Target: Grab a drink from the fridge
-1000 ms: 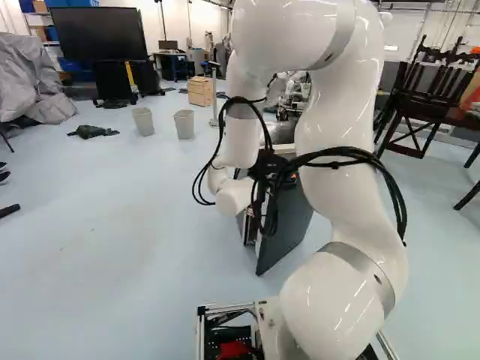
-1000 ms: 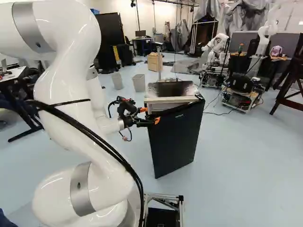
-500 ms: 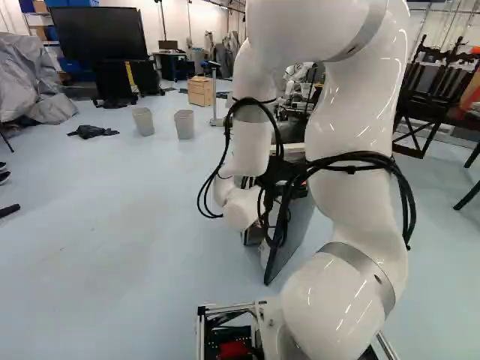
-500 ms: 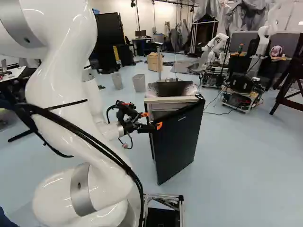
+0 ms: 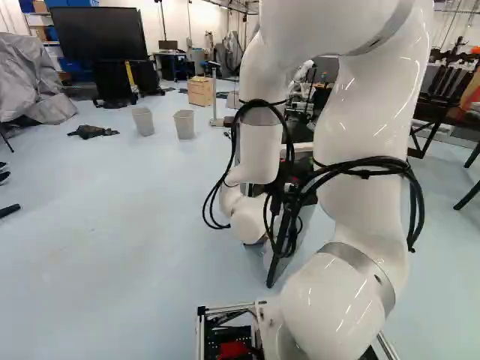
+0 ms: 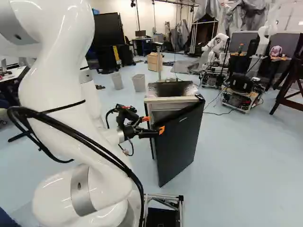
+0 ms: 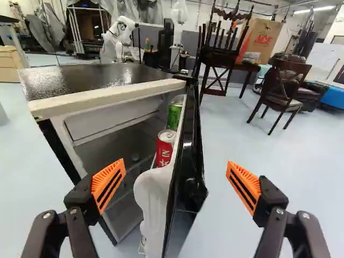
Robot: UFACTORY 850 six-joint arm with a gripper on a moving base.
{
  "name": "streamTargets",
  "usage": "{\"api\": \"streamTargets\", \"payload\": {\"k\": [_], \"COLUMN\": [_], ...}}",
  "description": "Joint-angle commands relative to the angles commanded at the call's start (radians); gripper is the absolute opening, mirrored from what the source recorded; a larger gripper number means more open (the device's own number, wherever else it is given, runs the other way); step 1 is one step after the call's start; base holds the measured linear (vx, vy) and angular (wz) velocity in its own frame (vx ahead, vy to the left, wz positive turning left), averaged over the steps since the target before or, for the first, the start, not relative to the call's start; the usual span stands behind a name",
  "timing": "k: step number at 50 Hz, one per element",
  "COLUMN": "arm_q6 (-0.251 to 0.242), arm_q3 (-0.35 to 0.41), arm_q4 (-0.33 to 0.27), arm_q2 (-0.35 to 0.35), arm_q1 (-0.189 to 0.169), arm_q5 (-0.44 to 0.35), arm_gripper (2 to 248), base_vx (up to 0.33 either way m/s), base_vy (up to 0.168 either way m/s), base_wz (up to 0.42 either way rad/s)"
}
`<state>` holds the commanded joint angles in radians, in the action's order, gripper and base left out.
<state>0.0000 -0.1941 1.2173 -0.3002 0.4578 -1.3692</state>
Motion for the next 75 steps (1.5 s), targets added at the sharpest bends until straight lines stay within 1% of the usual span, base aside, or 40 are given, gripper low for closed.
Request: {"api": "streamTargets", "payload": {"k": [12, 24, 53, 75], "arm_q6": [0.0, 0.0, 0.0, 0.0], "arm_q3": [0.019, 0.027, 0.054, 0.126], "arm_q4": [0.0, 0.0, 0.0, 0.0], "arm_q2": [0.011, 0.017, 0.032, 0.077], "arm_q1": [-0.009, -0.031, -0.107, -0.157], "arm_q5": [-0.005, -0.005, -0.005, -0.005], "arm_gripper": [247, 247, 247, 247], "base_vx": [0.0, 0.0, 0.0, 0.0], "base_vy": [0.0, 0.0, 0.0, 0.0], "base_wz": [0.0, 0.0, 0.0, 0.0]}}
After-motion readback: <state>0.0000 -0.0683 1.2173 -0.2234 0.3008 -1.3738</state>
